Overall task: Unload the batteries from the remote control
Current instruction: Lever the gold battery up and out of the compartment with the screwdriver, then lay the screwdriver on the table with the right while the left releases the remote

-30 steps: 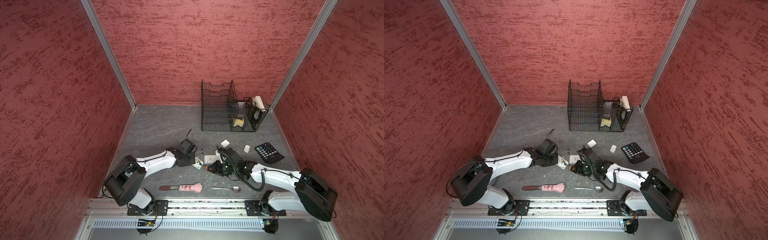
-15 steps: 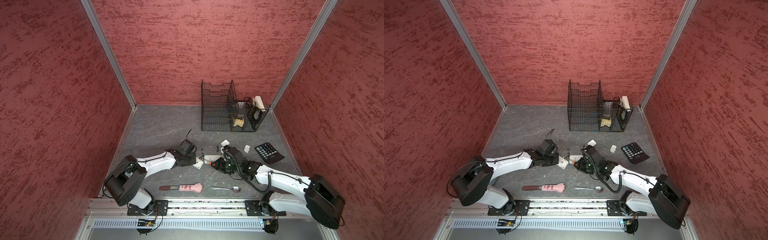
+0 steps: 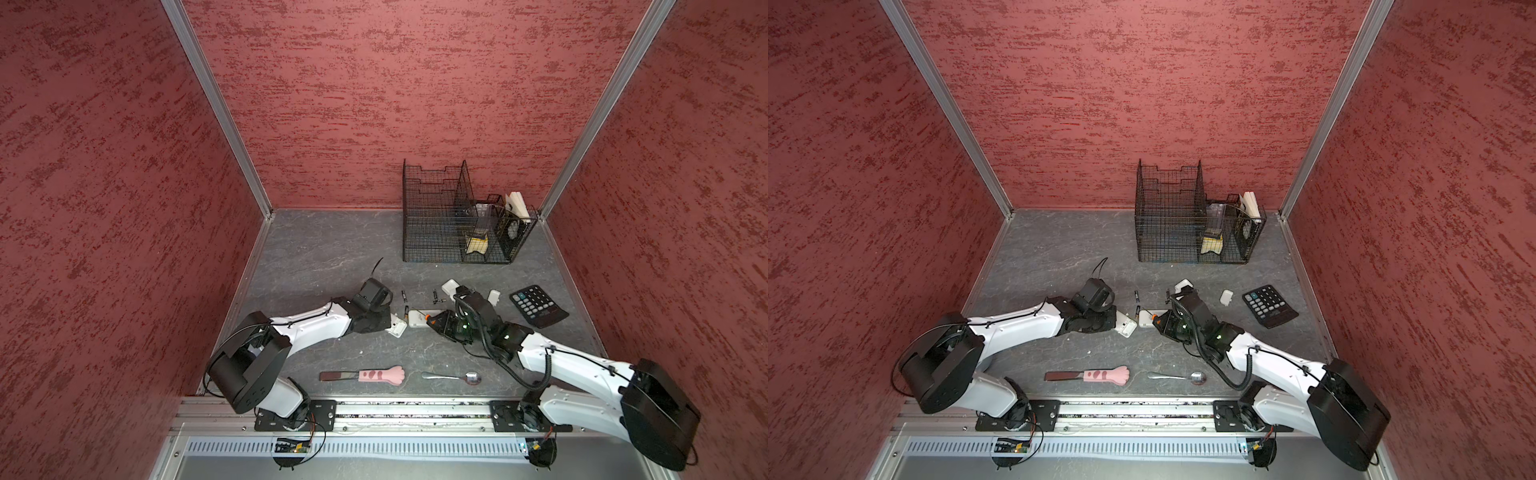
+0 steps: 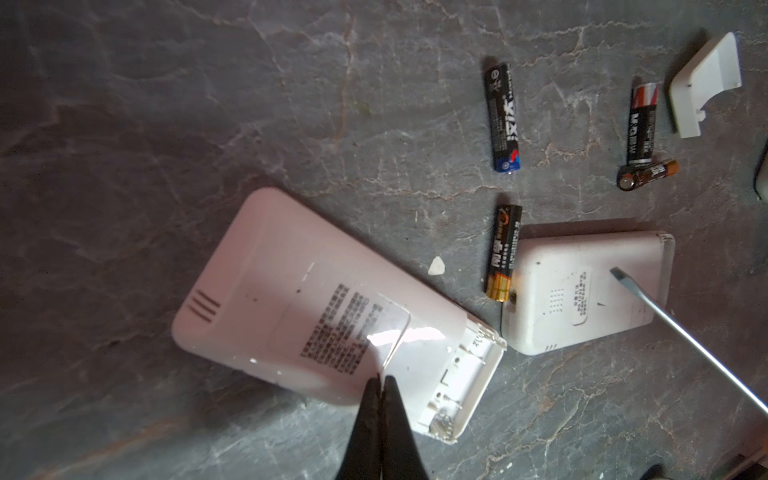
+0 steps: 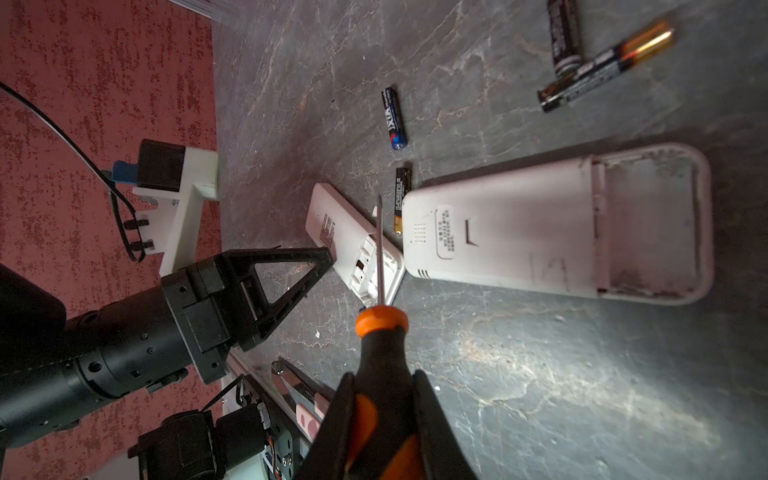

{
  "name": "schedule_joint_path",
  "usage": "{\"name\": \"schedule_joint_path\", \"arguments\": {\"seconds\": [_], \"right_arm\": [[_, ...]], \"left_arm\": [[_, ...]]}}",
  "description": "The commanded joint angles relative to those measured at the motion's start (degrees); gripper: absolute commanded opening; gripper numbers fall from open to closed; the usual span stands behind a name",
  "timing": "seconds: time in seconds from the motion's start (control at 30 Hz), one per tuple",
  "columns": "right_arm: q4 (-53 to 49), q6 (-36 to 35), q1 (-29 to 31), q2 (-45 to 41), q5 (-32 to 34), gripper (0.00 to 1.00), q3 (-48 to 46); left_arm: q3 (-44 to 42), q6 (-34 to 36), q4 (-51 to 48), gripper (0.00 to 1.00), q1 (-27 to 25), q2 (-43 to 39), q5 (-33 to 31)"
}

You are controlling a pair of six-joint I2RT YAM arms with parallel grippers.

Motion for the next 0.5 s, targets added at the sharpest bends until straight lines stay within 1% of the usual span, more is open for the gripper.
{"name": "schedule_joint_path", "arguments": {"seconds": [0.0, 0.13, 0.3, 0.47], "right_arm": [[3.6, -0.7, -0.7, 0.1, 1.1, 0.0, 0.0], [7.6, -0.7, -3.4, -0.1, 2.4, 0.0, -2.5], [16.3, 3.1, -7.6, -2.4, 5.3, 0.0, -9.3], [17.1, 2.9, -12.1, -4.8, 5.8, 0.0, -12.6]], "left_arm": [[4.0, 1.7, -3.6, 0.11, 0.8, -3.8, -0.8], [7.3, 2.9, -5.8, 0.19, 1.6, -6.9, -0.4], [9.0, 3.8, -8.5, 0.22, 2.0, -10.9, -1.6], [8.8, 3.9, -9.4, 0.25, 3.2, -14.4, -1.8]]}}
